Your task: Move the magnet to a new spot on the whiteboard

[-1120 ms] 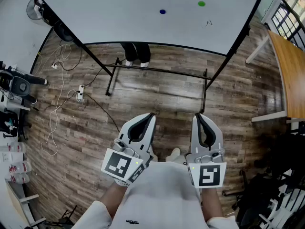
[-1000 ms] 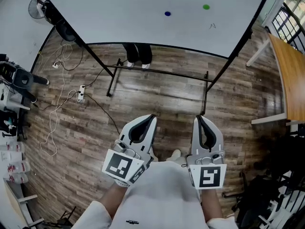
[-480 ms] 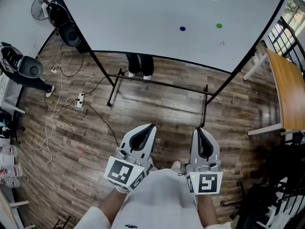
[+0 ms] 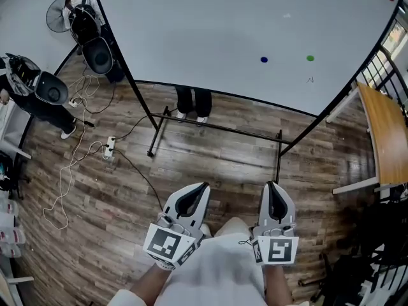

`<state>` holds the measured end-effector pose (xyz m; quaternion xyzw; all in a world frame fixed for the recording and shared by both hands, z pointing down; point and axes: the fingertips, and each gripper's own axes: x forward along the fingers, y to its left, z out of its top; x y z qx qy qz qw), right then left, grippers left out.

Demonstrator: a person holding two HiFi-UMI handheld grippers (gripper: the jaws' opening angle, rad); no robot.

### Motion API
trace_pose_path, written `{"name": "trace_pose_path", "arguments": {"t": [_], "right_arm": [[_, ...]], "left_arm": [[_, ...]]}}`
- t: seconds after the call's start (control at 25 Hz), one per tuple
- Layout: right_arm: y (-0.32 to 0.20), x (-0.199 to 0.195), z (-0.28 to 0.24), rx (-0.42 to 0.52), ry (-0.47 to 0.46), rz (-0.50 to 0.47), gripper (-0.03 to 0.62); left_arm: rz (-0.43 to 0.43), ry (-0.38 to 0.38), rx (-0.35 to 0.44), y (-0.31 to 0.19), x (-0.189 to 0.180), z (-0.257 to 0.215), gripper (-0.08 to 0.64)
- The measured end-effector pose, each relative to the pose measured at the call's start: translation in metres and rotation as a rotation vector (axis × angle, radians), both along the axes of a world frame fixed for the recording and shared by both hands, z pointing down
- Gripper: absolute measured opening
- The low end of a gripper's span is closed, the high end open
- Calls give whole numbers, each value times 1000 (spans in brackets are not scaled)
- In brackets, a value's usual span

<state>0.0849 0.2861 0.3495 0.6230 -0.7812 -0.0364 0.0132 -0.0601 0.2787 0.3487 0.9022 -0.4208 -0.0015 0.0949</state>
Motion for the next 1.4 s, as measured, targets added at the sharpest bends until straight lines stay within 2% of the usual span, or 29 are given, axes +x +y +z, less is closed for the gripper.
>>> {"name": "trace_pose_path", "arguments": {"t": [0.36, 0.76, 1.04, 1.4], "right_arm": [[-45, -8, 5, -3, 4, 18, 0], [-182, 32, 2, 18, -28, 18, 0], [-277, 50, 6, 5, -25, -74, 5], [-336, 72, 9, -10, -97, -62, 23]], "left_arm": [[18, 4, -8, -49, -5, 6, 6], [4, -52, 5, -177, 31, -1, 6], [-28, -64, 33, -265, 61, -14, 6], [-57, -70, 1, -315, 80, -4, 6]]}}
